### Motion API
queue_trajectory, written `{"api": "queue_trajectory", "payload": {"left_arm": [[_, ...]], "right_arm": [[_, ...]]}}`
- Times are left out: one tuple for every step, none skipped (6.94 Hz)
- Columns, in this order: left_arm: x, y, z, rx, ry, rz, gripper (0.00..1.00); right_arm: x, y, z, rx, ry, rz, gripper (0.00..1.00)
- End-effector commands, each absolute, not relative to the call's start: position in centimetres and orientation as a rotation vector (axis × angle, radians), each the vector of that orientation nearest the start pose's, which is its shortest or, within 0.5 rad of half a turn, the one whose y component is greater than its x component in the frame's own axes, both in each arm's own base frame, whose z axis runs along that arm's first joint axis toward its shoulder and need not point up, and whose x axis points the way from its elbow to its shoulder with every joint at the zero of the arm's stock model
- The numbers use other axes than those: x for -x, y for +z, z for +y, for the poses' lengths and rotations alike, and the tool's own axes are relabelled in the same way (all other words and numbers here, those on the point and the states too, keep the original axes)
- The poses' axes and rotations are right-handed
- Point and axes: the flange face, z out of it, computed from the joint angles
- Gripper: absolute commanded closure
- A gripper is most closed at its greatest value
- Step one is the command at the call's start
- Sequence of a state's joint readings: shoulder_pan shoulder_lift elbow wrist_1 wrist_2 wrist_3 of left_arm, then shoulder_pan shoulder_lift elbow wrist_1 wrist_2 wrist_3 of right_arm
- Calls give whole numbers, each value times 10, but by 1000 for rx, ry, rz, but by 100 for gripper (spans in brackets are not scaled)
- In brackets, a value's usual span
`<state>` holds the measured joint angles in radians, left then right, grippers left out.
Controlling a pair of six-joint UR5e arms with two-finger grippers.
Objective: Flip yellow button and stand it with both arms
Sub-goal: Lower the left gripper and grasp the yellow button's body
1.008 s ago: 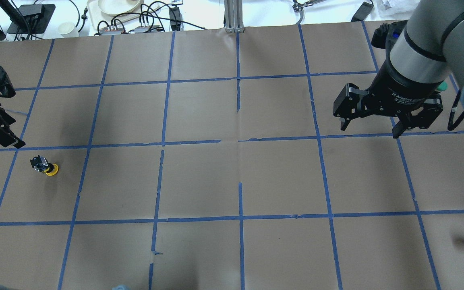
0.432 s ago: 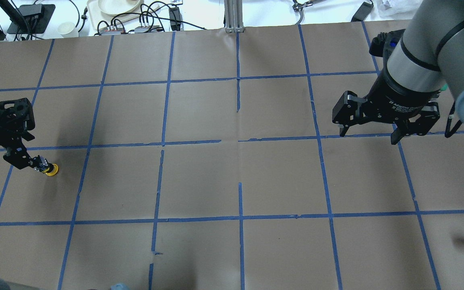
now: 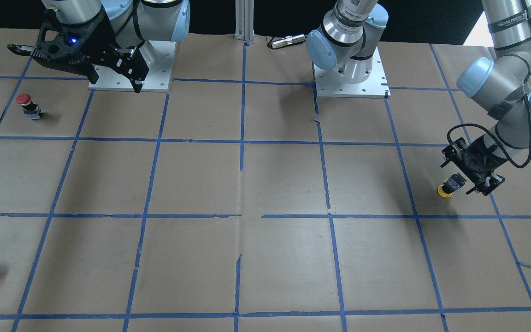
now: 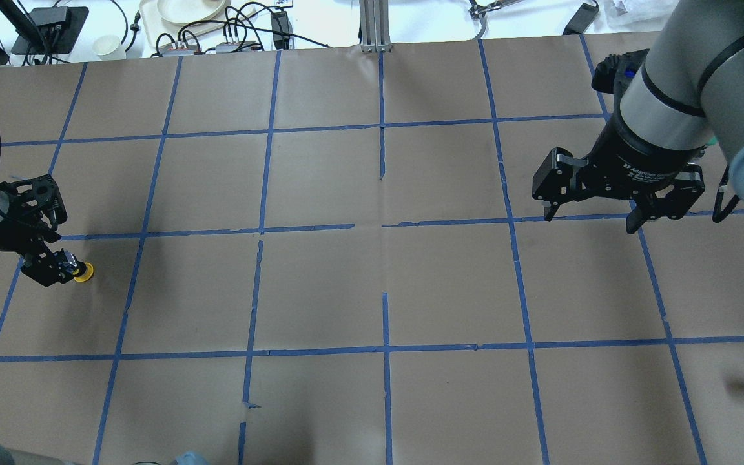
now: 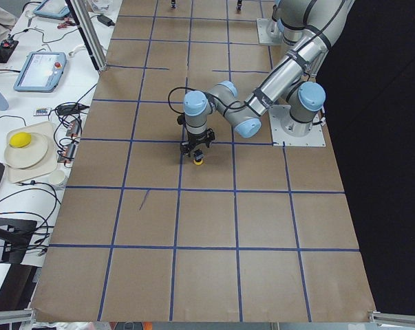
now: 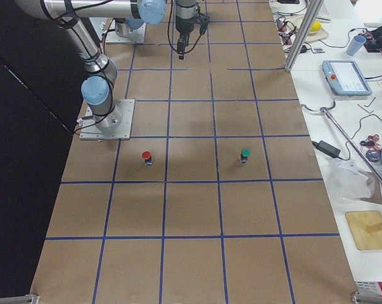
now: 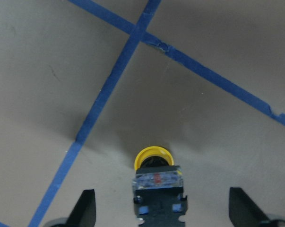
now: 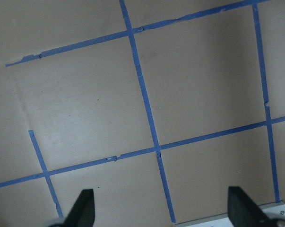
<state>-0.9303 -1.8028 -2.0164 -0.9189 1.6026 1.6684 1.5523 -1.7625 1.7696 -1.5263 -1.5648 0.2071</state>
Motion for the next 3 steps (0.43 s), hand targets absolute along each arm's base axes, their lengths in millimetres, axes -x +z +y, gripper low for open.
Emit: {"api": "queue_trajectory", "payload": {"left_arm": [[-194, 223, -477, -1547, 68, 2754, 2], [-198, 221, -482, -1537, 54, 2741, 5], [-198, 219, -483, -1533, 49, 2735, 7]], "right_arm": [[-126, 472, -408, -354, 82, 3121, 0], [-126, 472, -408, -353, 82, 3119, 0], [-127, 474, -408, -353, 76, 3116, 0]]}}
